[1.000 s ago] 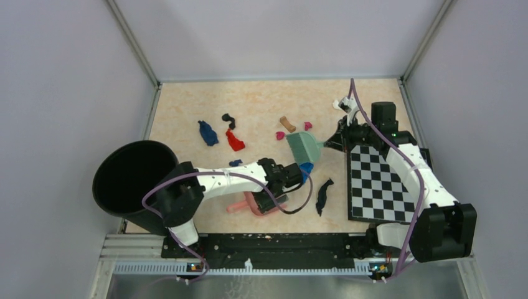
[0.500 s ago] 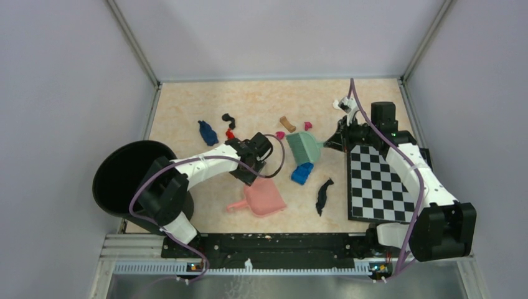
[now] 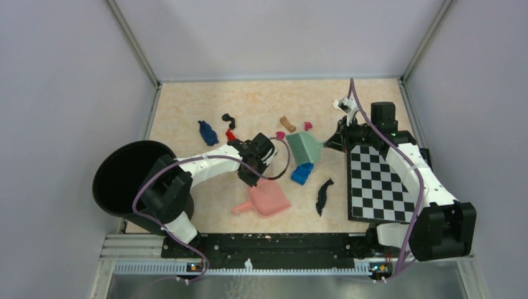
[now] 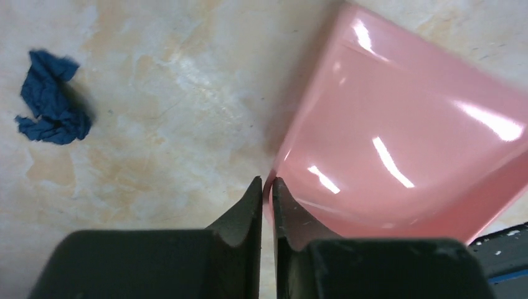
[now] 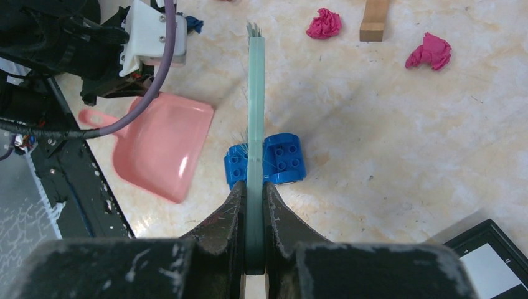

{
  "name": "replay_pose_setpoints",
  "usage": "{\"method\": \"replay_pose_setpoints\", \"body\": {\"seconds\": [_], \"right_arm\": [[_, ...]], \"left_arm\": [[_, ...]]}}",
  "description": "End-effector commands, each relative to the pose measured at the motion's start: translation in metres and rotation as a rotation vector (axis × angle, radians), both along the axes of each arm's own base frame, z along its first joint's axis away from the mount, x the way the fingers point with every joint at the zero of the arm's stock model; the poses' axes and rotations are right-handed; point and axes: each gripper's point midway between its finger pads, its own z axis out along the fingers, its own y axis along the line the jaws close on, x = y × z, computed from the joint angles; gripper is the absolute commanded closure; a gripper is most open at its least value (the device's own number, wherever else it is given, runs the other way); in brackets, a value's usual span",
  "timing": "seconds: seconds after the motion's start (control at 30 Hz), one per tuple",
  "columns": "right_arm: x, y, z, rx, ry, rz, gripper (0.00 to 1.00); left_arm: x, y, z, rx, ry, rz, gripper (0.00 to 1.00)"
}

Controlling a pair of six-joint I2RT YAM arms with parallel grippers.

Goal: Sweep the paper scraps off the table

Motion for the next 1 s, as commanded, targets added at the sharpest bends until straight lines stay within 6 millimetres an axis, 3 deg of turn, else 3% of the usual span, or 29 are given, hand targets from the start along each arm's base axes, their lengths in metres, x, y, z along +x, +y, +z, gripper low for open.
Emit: {"method": "replay_pose_setpoints", "body": {"seconds": [0.0, 0.17, 0.27, 0.37, 0.47, 0.57, 0.67, 0.73, 0.97], "right_arm": [[0.009, -0.001, 0.009, 0.000, -0.050, 0.006, 1.00], [0.010, -0.002, 0.010, -0.004, -0.056, 0.000, 1.00], [0.010, -0.003, 0.010, -0.008, -0.057, -0.004, 1.00], [0.010, -0.003, 0.011, -0.010, -0.064, -0.006, 1.00], [0.010, -0.003, 0.012, -0.011, -0.070, -0.007, 1.00], [0.010, -0.003, 0.013, -0.008, -0.070, -0.005, 1.00], [0.010, -0.003, 0.012, -0.006, -0.067, -0.001, 1.00], [0.010, -0.002, 0.012, -0.003, -0.065, 0.001, 1.00], [0.010, -0.003, 0.010, -0.015, -0.069, 0.003, 1.00]], "left_arm": [[-0.004, -0.028, -0.001, -0.117, 0.025, -0.053, 0.90], [-0.007, -0.065, 0.011, -0.244, -0.009, -0.124, 0.98], [-0.015, -0.078, 0.010, -0.250, -0.001, -0.176, 0.91], [-0.017, -0.070, 0.003, -0.169, 0.012, -0.131, 0.70], [-0.025, -0.062, 0.007, -0.130, 0.014, -0.103, 0.60], [-0.029, -0.063, 0.027, -0.136, -0.096, -0.097, 0.52], [-0.047, -0.082, 0.065, -0.264, -0.276, -0.172, 0.48], [-0.058, -0.084, 0.076, -0.350, -0.348, -0.185, 0.44], [-0.086, -0.060, 0.071, -0.456, -0.399, -0.167, 0.45]]}}
